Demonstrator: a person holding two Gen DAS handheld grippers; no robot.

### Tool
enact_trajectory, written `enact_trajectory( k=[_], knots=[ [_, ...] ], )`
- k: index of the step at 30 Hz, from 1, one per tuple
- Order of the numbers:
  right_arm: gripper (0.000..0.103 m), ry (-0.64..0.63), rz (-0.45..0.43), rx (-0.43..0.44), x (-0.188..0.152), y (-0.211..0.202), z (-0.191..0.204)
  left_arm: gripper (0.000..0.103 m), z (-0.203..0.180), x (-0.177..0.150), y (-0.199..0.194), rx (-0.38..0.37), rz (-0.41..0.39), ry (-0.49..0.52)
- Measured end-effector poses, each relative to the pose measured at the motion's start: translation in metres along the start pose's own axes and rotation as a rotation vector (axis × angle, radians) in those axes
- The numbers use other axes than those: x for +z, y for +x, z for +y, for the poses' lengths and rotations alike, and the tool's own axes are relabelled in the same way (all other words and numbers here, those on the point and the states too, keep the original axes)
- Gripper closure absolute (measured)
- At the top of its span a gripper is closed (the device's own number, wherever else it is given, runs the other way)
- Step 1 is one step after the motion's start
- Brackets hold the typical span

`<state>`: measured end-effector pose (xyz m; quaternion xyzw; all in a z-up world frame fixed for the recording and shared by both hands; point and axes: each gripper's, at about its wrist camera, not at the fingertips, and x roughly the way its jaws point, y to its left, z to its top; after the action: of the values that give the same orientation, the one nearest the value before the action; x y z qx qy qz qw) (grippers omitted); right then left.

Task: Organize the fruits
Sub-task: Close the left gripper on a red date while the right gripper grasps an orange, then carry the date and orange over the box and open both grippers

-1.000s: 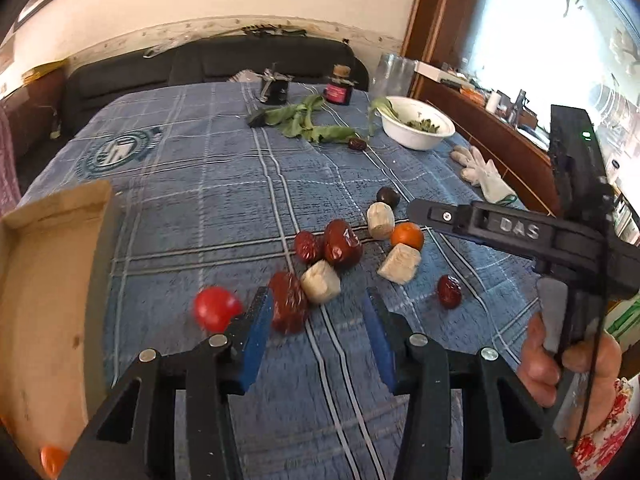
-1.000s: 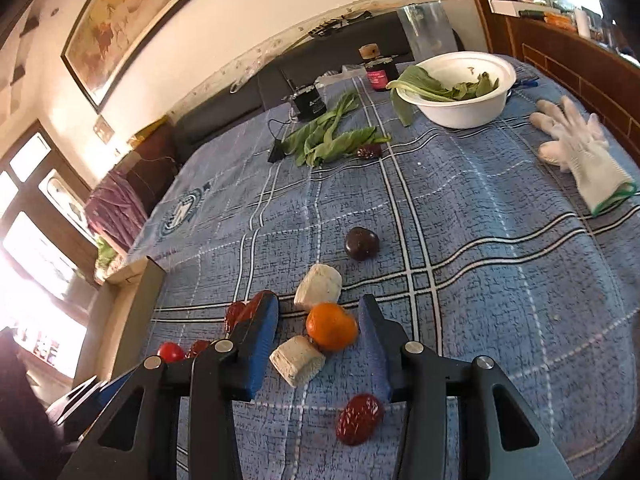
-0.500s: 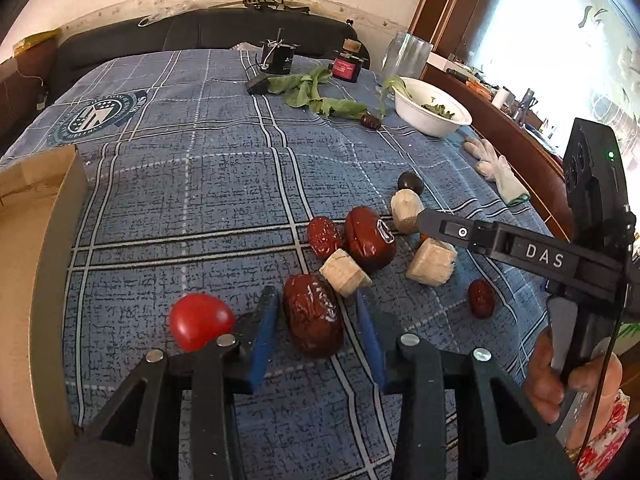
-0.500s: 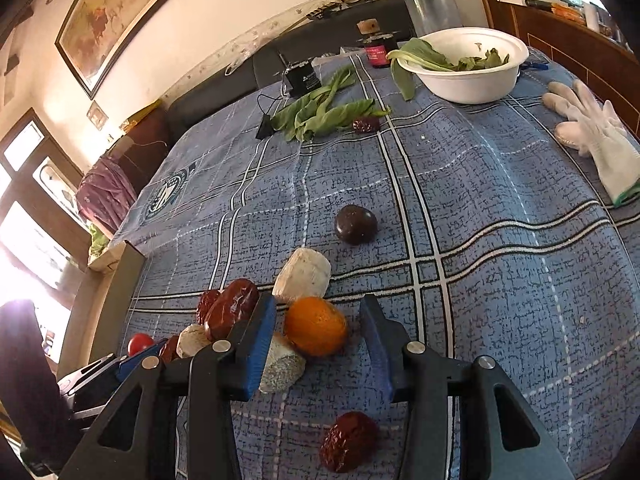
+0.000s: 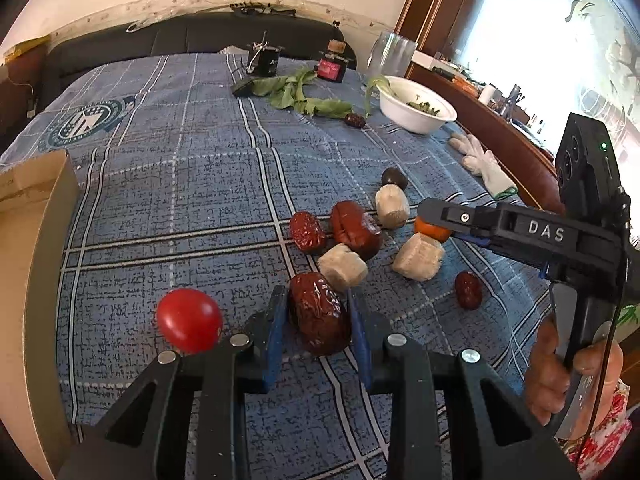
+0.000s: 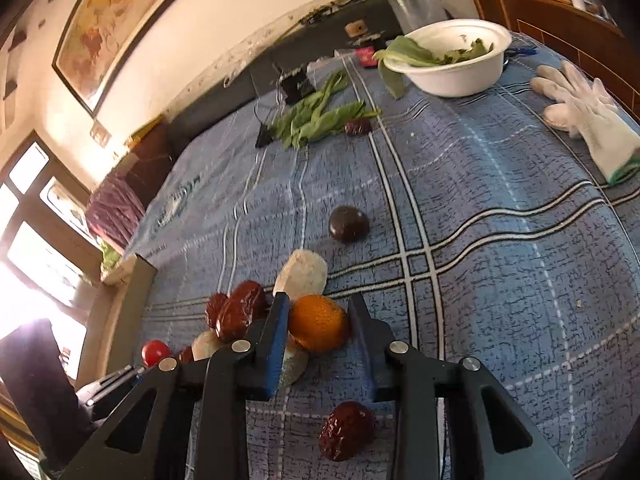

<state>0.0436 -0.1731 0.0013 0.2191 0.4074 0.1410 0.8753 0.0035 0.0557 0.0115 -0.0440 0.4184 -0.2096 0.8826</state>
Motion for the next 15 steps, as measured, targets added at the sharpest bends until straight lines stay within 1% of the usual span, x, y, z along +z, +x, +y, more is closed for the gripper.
enact_trajectory(
  k=[3,6,8,9,10,11,13,15],
  knots=[
    [0.071,0.007,-0.022,0.03,0.001,-0.006,-0.001,0.075,0.002,0.0,-0.001,-0.016,-0.009,-0.012],
    [0.071,0.027,-0.022,0.058,0.001,-0.008,-0.004,0.075,0.004,0.001,-0.003,-0.019,-0.02,-0.027],
    [0.071,0.041,-0.023,0.073,0.001,-0.01,-0.005,0.075,0.003,0.0,-0.007,-0.006,-0.038,-0.026],
    [0.071,0.044,-0.03,0.056,0.0,-0.011,-0.004,0.075,0.002,-0.001,-0.01,0.007,-0.046,-0.022],
    [0.071,0.042,-0.037,0.036,-0.001,-0.013,-0.002,0.075,0.001,-0.002,-0.015,0.023,-0.054,-0.02],
    [0.071,0.035,-0.04,0.028,-0.002,-0.016,0.002,0.074,0.0,-0.004,-0.025,0.024,-0.068,-0.03],
    [0.071,0.015,-0.047,0.031,-0.004,-0.027,0.013,0.074,0.003,-0.008,-0.046,0.0,-0.095,-0.063],
    [0.07,-0.01,-0.055,0.047,-0.007,-0.04,0.028,0.074,0.009,-0.013,-0.072,-0.003,-0.117,-0.096]
  ],
)
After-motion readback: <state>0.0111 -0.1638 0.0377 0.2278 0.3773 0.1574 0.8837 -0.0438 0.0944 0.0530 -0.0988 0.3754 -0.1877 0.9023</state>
